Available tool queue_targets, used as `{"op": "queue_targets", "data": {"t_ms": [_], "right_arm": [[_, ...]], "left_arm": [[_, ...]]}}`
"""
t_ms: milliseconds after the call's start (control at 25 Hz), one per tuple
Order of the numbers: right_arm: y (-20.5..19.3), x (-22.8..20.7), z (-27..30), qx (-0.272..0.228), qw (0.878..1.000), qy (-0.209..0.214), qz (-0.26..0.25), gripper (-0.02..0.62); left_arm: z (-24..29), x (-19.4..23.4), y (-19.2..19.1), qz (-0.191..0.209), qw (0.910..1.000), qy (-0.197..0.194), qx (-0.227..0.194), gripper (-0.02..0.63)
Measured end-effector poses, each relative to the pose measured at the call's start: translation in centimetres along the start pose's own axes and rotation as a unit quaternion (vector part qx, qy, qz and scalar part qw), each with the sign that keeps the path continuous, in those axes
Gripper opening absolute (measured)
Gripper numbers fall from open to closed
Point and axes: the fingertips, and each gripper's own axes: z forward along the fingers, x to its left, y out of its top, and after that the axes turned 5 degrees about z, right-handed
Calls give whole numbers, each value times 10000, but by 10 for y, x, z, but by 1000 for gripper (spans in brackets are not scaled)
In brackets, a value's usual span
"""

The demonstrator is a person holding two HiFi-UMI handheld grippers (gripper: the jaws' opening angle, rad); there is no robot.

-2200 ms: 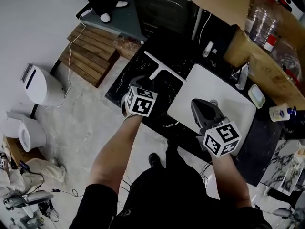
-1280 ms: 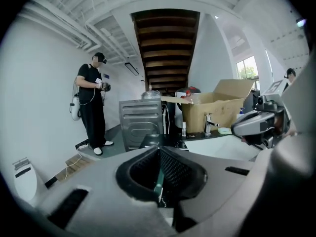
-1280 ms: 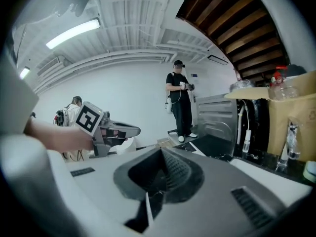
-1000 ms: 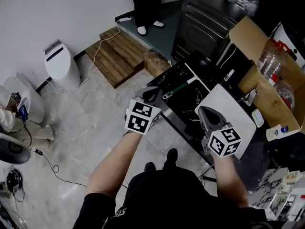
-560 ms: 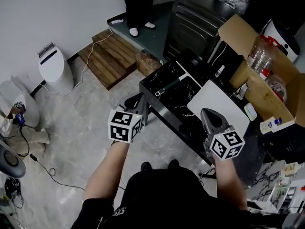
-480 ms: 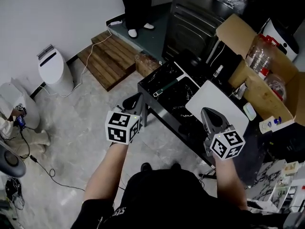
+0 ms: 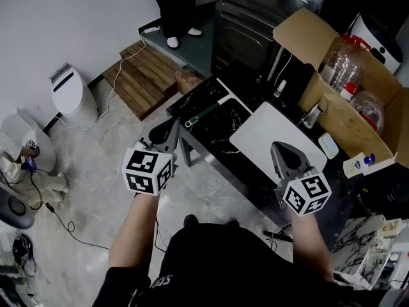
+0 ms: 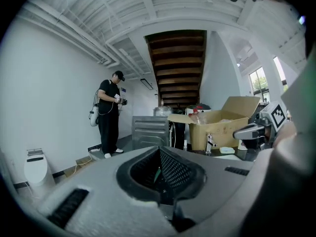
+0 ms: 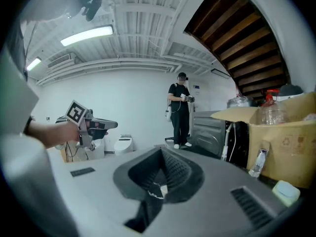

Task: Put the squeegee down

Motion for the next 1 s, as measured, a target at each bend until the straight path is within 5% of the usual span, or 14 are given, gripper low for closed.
{"op": "queue_targets", "data": {"t_ms": [280, 480, 600, 1000], "right_arm": [[10, -42, -18, -274, 9994, -87, 173, 5], [38, -34, -20, -701, 9969, 317, 172, 5], [50, -36, -16, -849, 9960, 186, 195, 3], [55, -29, -12, -755, 9971, 8, -80, 3]], "left_arm": [[16, -25, 21, -170, 9996, 131, -179, 9], [26, -37, 32, -357, 9985, 158, -376, 9], [31, -37, 35, -306, 9987, 123, -383, 9], [35, -34, 33, -202, 9991, 22, -376, 9]]}}
